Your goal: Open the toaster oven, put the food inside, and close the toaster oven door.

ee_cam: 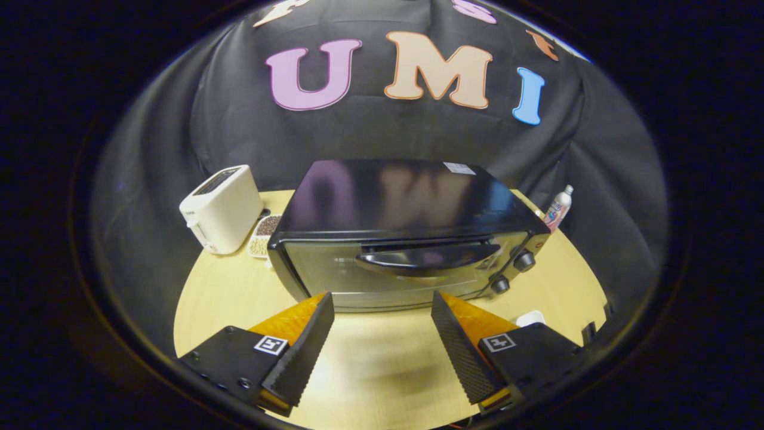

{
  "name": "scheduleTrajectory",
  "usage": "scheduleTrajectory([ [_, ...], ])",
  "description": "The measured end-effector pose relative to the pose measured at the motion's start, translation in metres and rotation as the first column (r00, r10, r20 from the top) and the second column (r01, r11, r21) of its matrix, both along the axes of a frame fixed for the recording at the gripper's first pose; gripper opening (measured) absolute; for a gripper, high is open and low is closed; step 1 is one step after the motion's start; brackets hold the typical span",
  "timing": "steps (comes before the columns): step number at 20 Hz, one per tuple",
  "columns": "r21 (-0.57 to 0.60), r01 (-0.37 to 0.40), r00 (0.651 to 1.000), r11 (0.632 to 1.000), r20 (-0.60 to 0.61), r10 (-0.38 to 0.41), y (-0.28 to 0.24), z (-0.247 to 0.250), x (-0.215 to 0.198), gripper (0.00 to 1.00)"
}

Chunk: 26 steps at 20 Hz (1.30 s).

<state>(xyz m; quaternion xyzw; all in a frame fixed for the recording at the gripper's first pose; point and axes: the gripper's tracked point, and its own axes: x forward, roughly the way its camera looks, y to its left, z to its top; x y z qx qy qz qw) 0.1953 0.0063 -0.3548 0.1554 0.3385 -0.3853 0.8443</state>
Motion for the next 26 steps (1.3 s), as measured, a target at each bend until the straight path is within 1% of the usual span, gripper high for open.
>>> scheduleTrajectory([
  [2,-0.026,-0.010,1.000,1.000,-0.004,0.010,-0.004,0.013,-0.005,1.00],
  [4,-0.068,-0.024,1.000,0.997,0.017,0.025,-0.008,0.038,-0.007,1.00],
  [9,-0.197,-0.057,0.986,0.979,0.143,0.086,-0.032,0.120,-0.003,1.00],
  [12,-0.274,-0.081,0.960,0.958,0.239,0.149,-0.044,0.171,0.007,1.00],
  [16,-0.342,-0.099,0.904,0.935,0.362,0.228,-0.052,0.237,0.013,1.00],
  [18,-0.363,-0.103,0.882,0.926,0.397,0.253,-0.056,0.254,0.007,1.00],
  [20,-0.374,-0.097,0.868,0.922,0.422,0.262,-0.064,0.262,-0.002,1.00],
  [26,-0.352,-0.045,0.857,0.935,0.467,0.218,-0.095,0.265,-0.039,1.00],
])
